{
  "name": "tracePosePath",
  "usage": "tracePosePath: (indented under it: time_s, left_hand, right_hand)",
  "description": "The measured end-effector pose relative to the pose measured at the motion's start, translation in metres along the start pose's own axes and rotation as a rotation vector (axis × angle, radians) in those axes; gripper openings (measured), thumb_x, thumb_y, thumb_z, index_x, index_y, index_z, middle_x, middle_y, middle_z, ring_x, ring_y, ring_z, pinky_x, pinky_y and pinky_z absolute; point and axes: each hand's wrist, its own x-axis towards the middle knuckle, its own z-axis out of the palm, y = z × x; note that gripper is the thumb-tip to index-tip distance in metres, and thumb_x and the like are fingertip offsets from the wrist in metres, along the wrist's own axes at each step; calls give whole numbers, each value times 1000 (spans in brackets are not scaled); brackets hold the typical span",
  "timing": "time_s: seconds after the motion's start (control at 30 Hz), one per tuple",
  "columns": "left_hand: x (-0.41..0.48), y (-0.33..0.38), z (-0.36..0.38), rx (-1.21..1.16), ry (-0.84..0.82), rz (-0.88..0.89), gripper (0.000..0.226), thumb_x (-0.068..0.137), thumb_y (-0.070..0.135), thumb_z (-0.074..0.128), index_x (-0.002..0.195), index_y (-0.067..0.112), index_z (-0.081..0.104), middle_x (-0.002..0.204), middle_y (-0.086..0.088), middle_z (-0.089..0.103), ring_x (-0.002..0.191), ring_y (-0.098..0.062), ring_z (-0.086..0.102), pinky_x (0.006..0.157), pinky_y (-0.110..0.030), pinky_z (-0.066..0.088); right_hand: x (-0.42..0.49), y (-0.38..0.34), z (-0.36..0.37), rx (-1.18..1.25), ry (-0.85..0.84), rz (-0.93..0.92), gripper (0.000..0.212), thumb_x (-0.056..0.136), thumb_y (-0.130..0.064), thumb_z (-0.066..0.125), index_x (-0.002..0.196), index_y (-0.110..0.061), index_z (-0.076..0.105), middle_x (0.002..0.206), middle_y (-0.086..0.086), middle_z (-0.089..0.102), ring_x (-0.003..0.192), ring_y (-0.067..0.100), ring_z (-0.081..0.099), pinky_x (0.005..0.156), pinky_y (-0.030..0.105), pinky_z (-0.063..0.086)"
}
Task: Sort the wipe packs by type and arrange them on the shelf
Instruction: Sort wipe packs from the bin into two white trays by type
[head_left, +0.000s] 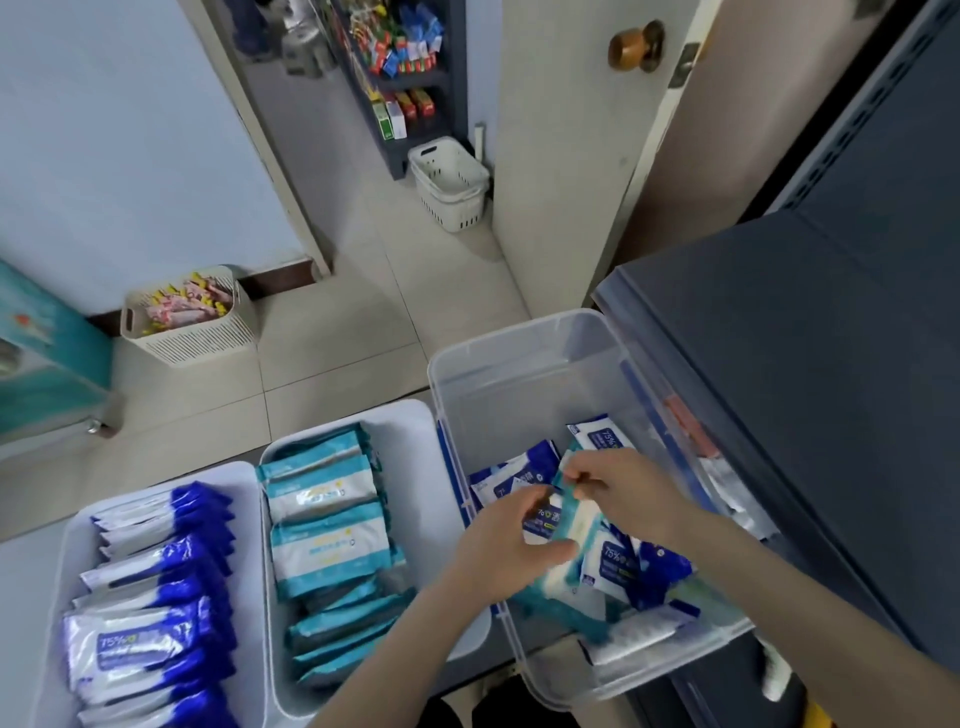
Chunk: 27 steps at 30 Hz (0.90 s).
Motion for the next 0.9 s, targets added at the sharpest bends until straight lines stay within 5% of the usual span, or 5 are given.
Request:
tracePosePath:
  time_s: [0.13, 0.27, 0.43, 0.67, 0.9]
  left_hand:
    - [8, 1, 2, -92, 84, -120, 11, 92, 23, 53, 82, 18, 53, 69, 5, 54, 57, -8, 49, 53, -16, 38]
    - [4, -9, -7, -486, 250, -294, 7, 90, 16, 56, 87, 12, 61, 90, -14, 69, 76, -21, 64, 73, -39, 54]
    - [-2, -13, -18, -749, 335, -336, 14, 93, 11, 58, 95, 23, 64, 96, -2, 74, 89, -22, 70, 81, -40, 58]
    - [-7, -11, -22, -810, 438, -366, 16, 95, 11, 55, 102, 25, 60, 95, 6, 71, 84, -12, 68, 62, -21, 51]
    - [-7, -8, -14, -939, 447, -351, 18, 96, 13, 55, 112, 22, 54, 109, 0, 68, 93, -14, 67, 70, -25, 54]
  right_hand:
    - [23, -4, -3, 265, 179, 51, 14, 89, -11, 59, 86, -21, 67, 81, -12, 67, 78, 6, 61, 75, 22, 47]
    - [39, 31, 30, -116, 135, 226, 19, 92, -16, 53, 107, -17, 64, 108, 1, 68, 98, 22, 61, 78, 33, 49]
    - [31, 52, 78, -489, 40, 125, 55, 80, 1, 60, 130, -14, 44, 130, 1, 47, 112, 22, 48, 86, 30, 44]
    - [33, 51, 71, -535, 144, 158, 34, 86, -5, 51, 115, -21, 59, 101, 1, 66, 91, 20, 60, 74, 30, 46]
    - [13, -17, 34, 54, 534, 157, 29, 84, -12, 64, 109, -25, 69, 66, -2, 66, 56, 13, 57, 53, 29, 49]
